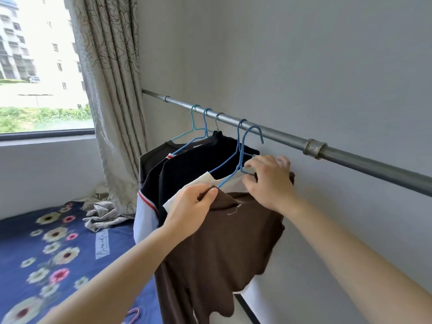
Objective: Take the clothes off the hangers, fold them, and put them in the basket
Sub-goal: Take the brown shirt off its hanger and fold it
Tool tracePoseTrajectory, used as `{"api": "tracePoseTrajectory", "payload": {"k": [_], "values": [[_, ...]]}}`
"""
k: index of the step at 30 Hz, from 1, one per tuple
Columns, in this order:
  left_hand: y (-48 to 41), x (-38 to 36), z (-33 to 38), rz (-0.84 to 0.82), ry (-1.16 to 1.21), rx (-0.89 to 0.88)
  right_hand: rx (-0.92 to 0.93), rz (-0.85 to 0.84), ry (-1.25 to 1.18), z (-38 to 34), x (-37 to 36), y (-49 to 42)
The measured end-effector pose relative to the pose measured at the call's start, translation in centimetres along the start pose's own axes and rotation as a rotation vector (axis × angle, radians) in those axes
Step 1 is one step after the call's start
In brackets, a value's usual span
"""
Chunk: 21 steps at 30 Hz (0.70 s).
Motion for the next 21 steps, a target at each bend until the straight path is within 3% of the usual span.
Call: {"api": "tracePoseTrajectory", "payload": {"k": [4, 11, 14, 17, 19, 21], "values": [[2.3, 3.8, -1.0, -0.015, -0.021, 0.027, -0.054, -0.189, -0.519, -4.8, -1.7, 1.1], [6.4, 12.7, -1.7, -0.061, 0.054, 0.176, -0.089, -0.209, -0.827, -15.1, -0.2, 1.4], [9.1, 16.7, -2.0, -0.115, 0.244, 0.305, 0.016, -0.117, -0.668, -20.7, 1.5, 1.4], [12.2, 21.0, -2.2, -0.191, 0.347, 0.354, 0.191, 0.047, -0.241, -28.3, 4.1, 2.1], [14.1, 23.8, -2.5, -0.204, 0.328, 0.337, 0.170, -0.051, -0.145, -32.4, 4.3, 2.4], [16.3, 27.0, -3.2, -0.196, 0.295, 0.297, 0.096, -0.260, -0.254, -36.7, 3.1, 3.2]]}}
Point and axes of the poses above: each hand's wrist, its own y-axis away from the middle knuckle, its own x-axis out of the back of the hand, z = x × y, the point moved 8 cm from there along -y, towards the middle knuckle, and after that the axes turned 3 degrees about y, right-handed, at the moved point
